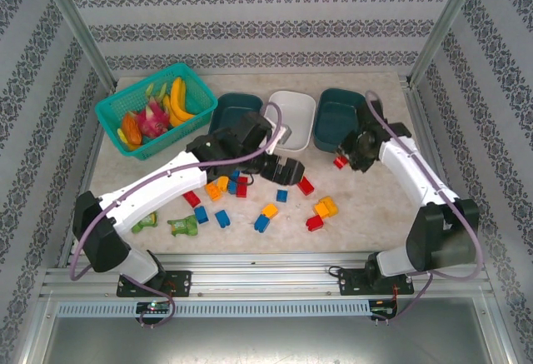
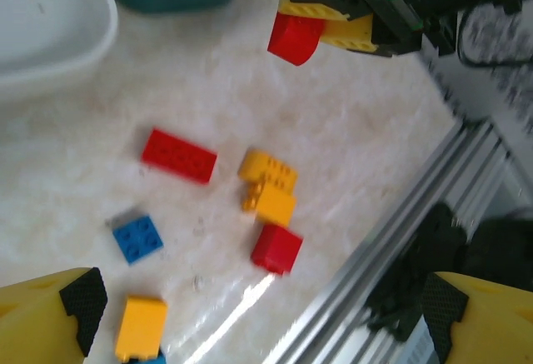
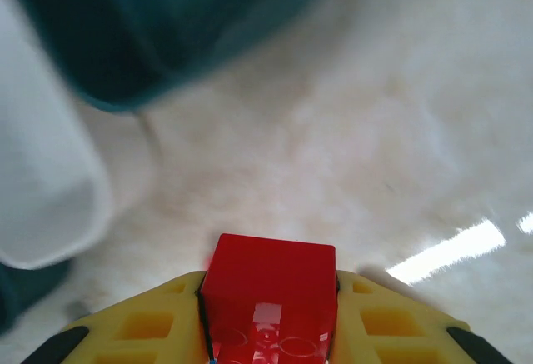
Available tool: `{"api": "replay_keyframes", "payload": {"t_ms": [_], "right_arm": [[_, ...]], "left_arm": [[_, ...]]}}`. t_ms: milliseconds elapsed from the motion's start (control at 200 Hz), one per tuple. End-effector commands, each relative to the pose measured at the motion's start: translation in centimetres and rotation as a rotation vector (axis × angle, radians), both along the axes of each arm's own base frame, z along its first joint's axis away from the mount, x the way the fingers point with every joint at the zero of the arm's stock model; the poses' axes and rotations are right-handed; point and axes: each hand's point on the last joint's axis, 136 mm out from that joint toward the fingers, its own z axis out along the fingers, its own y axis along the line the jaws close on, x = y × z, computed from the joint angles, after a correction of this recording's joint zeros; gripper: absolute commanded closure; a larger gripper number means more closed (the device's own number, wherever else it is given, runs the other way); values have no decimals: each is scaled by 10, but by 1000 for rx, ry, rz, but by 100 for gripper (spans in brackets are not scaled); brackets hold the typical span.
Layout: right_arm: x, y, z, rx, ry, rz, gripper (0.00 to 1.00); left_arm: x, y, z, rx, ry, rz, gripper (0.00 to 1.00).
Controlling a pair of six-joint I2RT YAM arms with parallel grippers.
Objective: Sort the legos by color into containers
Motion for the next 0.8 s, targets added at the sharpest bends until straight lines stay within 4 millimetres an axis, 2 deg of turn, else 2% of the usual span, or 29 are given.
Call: {"api": "replay_keyframes", "payload": {"t_ms": [0, 100, 220, 370, 500, 580, 669, 714, 794], "right_arm": [[25, -12, 6, -121, -7, 61, 75], [64, -14, 1, -154, -14, 99, 75], [108, -18, -21, -173, 26, 132, 76], [143, -22, -58, -131, 99, 123, 75], [161, -23, -83, -109, 156, 116, 74], [163, -22, -98, -94, 204, 115, 72], [166, -22, -105, -84, 222, 106, 63], [167, -22, -105, -81, 221, 100, 55], [171, -21, -95, -73, 199, 104, 45]], "left_arm": [[39, 4, 19, -77, 11, 103, 1], [68, 7, 24, -123, 28, 155, 1], [101, 13, 26, -155, 43, 211, 1], [131, 17, 24, -163, 48, 253, 1], [145, 19, 20, -150, 55, 271, 1], [148, 21, 16, -138, 61, 282, 1], [149, 24, 14, -129, 65, 293, 1], [148, 26, 14, -124, 68, 298, 1], [145, 31, 14, -111, 66, 311, 1]]}}
